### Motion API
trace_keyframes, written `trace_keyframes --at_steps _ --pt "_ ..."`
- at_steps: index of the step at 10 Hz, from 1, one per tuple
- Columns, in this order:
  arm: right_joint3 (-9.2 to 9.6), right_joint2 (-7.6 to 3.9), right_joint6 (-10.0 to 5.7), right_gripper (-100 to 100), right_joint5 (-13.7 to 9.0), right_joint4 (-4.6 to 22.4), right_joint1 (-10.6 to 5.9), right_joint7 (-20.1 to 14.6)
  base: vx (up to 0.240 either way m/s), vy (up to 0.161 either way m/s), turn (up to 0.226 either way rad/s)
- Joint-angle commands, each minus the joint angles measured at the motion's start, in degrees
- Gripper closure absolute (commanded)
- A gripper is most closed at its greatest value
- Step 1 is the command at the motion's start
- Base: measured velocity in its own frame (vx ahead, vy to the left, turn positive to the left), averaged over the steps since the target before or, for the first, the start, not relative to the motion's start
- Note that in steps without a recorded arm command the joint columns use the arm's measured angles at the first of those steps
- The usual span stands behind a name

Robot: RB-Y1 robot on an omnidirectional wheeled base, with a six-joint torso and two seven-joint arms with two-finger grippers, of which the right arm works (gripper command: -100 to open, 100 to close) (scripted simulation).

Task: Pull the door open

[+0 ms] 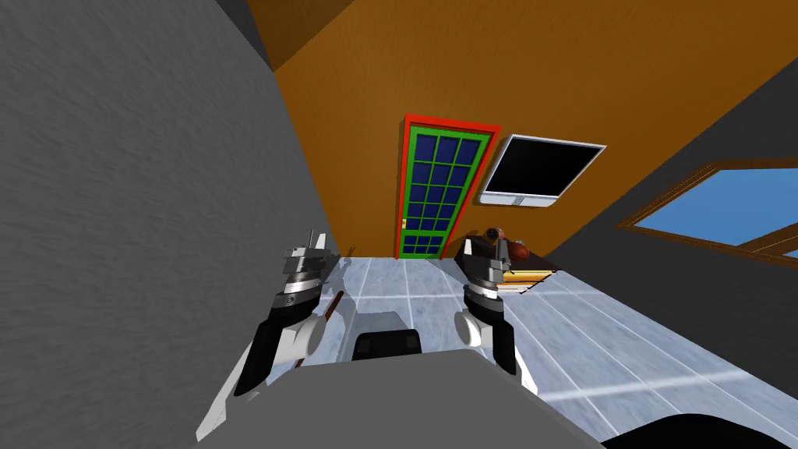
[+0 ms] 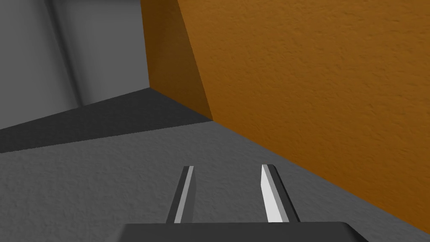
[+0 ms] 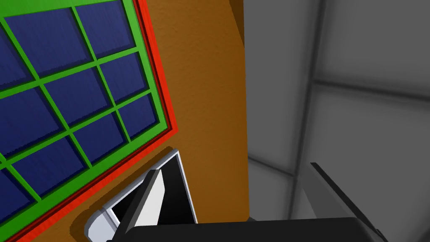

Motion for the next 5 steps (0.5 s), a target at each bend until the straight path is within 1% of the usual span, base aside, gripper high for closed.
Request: trace_keyframes --at_steps 1,5 --pt "0.07 -0.45 -0.62 -100 -1.1 1.7 -0.19 -1.4 0.066 -0.008 0.098" --pt "0.38 -1.59 -1.83 -100 -4.4 6.1 -0.68 -4.9 0.080 -0.003 0.138"
